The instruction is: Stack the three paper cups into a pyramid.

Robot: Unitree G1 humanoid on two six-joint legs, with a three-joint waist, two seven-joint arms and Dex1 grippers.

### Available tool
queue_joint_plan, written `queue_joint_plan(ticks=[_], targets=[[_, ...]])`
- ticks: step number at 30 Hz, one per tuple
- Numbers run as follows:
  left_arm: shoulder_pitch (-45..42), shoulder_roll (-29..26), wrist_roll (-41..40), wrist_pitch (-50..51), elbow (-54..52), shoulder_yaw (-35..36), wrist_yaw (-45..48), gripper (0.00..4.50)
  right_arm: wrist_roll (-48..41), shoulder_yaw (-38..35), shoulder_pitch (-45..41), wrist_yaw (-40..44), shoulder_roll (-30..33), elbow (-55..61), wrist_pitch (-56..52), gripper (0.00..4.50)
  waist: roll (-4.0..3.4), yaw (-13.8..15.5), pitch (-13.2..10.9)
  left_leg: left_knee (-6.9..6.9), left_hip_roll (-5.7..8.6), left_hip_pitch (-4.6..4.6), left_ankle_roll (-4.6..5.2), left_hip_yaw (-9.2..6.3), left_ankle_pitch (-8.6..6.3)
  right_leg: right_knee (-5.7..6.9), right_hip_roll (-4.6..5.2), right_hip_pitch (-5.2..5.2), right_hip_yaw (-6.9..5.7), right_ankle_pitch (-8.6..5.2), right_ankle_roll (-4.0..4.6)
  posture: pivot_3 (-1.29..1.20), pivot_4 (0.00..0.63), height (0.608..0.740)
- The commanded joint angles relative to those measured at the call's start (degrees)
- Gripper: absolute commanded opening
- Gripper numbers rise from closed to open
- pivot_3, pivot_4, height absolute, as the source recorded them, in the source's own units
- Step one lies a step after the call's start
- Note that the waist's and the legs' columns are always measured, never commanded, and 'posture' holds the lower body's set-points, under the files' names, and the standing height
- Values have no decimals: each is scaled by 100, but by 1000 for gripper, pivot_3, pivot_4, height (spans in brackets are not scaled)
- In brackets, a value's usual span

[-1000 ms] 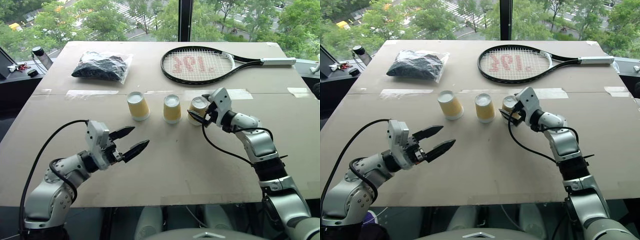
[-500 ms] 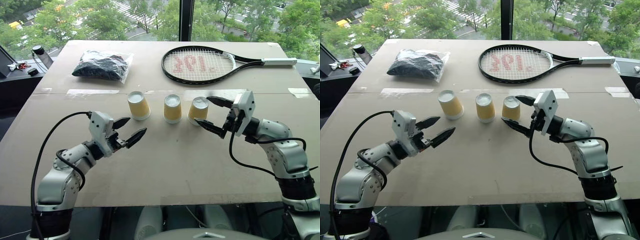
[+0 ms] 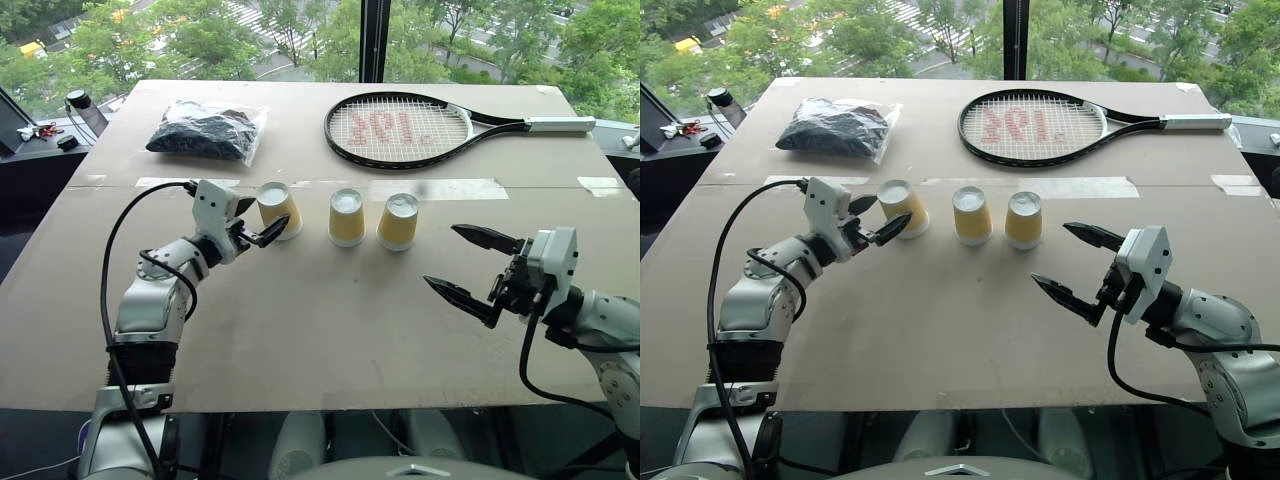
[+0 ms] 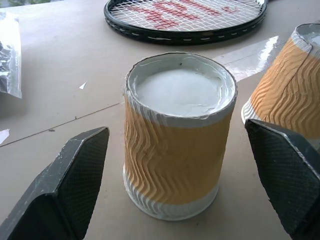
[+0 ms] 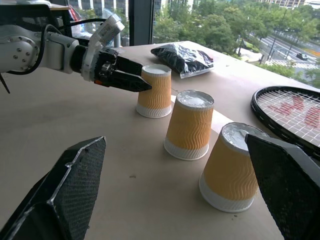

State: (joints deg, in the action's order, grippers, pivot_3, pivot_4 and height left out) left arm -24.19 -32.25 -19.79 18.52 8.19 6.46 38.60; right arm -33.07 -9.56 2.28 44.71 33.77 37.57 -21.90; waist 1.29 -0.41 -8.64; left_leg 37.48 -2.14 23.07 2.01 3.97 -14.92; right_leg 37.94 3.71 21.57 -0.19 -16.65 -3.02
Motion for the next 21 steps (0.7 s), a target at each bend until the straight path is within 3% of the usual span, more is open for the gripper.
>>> queue_joint_plan(ticks=[1, 8, 12, 13, 21], targets=[[-337, 32, 167, -254, 253, -81, 122, 4500, -182, -222, 176, -107, 58, 406, 52, 4411, 0, -3, 0, 0, 0, 0, 0, 0, 0, 0, 0, 0, 1, 0, 0, 0, 150, 740], [-641, 78, 295, -390, 723, -215, 344, 4500, -154, -319, 482, -240, 95, 558, 110, 4411, 1, -17, 0, 1, 0, -1, -1, 1, 1, 0, -3, 0, 3, 0, 0, 0, 150, 740], [-713, 115, 344, -454, 867, -230, 406, 2699, -164, -350, 554, -289, 100, 610, 124, 4500, 1, -3, 0, 2, -1, -1, -1, 1, 1, 1, -3, 0, 2, 0, -1, 0, 150, 740], [-743, 130, 353, -466, 907, -234, 420, 2505, -159, -362, 572, -297, 104, 617, 130, 4500, 1, -2, 0, 2, 0, -1, -1, 1, 1, 1, -3, 0, 2, 0, -1, 0, 150, 740], [-845, 318, 342, -422, 910, -324, 588, 2499, -122, -390, 605, -318, 142, 611, 164, 4500, 1, 5, -1, 5, 0, 0, -1, 1, 1, 1, -4, 0, 2, 0, -1, 0, 150, 740]])
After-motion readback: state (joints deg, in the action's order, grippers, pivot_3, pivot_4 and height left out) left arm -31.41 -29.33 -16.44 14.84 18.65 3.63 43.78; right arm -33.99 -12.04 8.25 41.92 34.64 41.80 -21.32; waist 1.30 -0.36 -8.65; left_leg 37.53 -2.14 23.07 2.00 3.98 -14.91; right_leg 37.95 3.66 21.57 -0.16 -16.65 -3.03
